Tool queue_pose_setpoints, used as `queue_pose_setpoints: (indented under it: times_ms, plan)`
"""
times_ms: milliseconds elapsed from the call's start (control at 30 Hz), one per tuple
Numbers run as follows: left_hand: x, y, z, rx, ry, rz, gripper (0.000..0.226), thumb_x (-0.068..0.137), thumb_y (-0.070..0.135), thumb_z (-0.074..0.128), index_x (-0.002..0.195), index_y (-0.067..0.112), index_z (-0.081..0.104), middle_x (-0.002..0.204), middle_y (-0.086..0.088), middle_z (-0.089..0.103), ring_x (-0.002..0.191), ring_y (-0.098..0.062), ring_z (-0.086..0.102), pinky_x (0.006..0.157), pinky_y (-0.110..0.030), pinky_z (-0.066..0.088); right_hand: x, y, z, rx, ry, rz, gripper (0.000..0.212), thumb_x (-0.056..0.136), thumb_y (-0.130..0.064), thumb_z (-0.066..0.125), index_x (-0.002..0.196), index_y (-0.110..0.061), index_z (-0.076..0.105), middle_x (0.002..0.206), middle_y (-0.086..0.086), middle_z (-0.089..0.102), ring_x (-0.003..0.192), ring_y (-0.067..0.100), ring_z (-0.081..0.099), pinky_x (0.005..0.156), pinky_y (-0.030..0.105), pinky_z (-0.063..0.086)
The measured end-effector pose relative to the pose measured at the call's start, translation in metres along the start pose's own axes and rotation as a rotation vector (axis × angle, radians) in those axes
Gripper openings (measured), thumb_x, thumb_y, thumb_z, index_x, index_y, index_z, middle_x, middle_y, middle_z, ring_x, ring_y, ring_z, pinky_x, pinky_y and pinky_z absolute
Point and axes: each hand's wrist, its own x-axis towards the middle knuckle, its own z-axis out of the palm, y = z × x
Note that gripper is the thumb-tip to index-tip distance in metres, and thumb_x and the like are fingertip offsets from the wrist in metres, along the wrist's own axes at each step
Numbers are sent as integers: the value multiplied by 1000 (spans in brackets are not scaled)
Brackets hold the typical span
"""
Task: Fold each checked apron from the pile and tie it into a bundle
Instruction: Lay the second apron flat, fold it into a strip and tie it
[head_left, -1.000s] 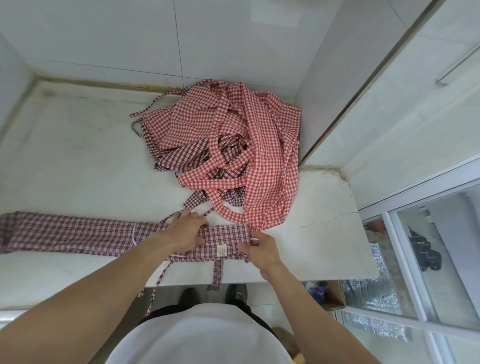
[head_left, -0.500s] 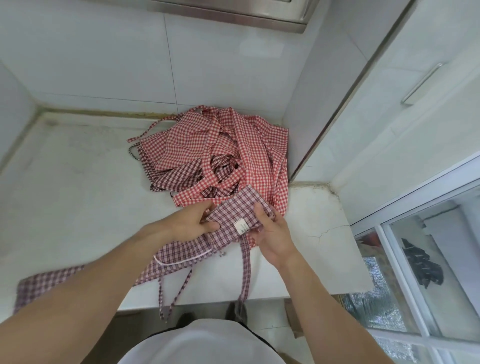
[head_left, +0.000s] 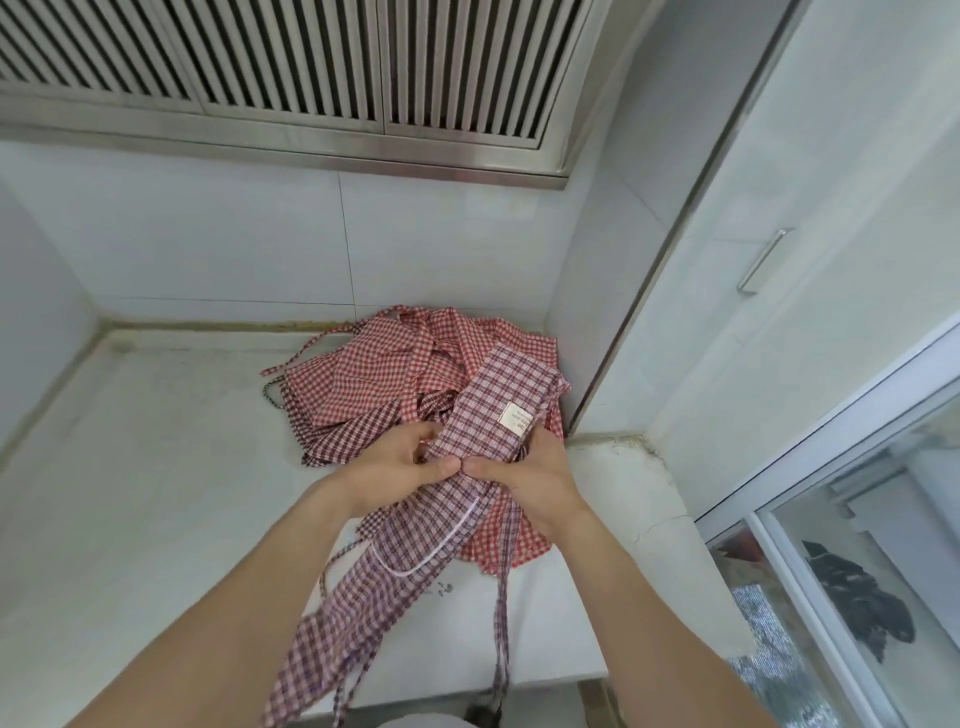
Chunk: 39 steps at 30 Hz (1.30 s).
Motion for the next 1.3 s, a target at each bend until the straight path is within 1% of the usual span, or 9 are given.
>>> queue_pose_setpoints:
  times_ms: [67,133,300,467,600,767,900,1133,1300]
  plan:
    - [-1,3,4,3,32,31,30,94,19,66,118,31,53,101,25,68,96,6,65,84,-12,51,-3,-4,-3,17,-26,-15,67,66,-1,90,125,-11,59,116,4,73,107,20,70,97,46,55]
    - [0,3,9,42,107,66,24,95,16,64,106,36,57,99,22,72,95,4,68,87,-19,55,-5,-5,-7,1,-80,-27,73,66,-3,90,129,-11,55,119,5,71,111,22,68,98,47,54]
    - [0,0,20,121,210,163,23,94,22,66,116,24,61,111,15,69,97,5,66,85,-14,52,-9,-5,-16,-135,-150,-39,87,59,-8,95,133,-16,51,122,2,70,115,18,66,101,48,51]
    - [-1,8,24,72,164,166,46,88,42,65,127,18,59,119,10,69,108,-5,66,98,-29,53,-12,-4,-19,-261,-34,-119,75,63,-12,91,128,-22,53,118,-3,70,110,11,67,100,45,53]
    - [-4,17,25,-14,38,39,56,88,64,59,130,28,59,122,12,69,109,-5,66,97,-31,53,-16,-4,-19,-297,41,-166,58,69,-10,87,116,-30,60,111,-7,72,103,7,69,95,42,56]
    - [-6,17,28,-13,79,101,44,93,52,57,126,23,62,118,10,72,106,-8,68,98,-37,54,-20,-1,-27,-216,-72,-93,86,61,-29,96,134,-20,52,125,-3,69,116,14,65,103,46,50]
    - [-6,13,28,-17,81,129,80,76,71,65,136,19,57,127,10,68,117,-11,64,105,-43,49,-25,-4,-24,-195,-30,-124,74,69,-28,91,132,-18,55,123,-2,69,115,15,66,102,45,51]
    - [4,12,36,-64,35,65,42,96,28,63,135,14,53,127,6,65,114,-12,64,102,-33,52,-23,-1,-33,-232,105,-223,59,72,-21,90,123,-14,60,115,-2,72,106,15,69,93,46,56]
    - [3,19,40,-85,-2,-57,38,98,38,58,110,4,70,106,-1,76,100,-16,72,100,-39,53,-19,-6,-37,-307,131,-358,27,78,-8,84,100,-20,74,101,-7,76,98,13,72,85,35,59]
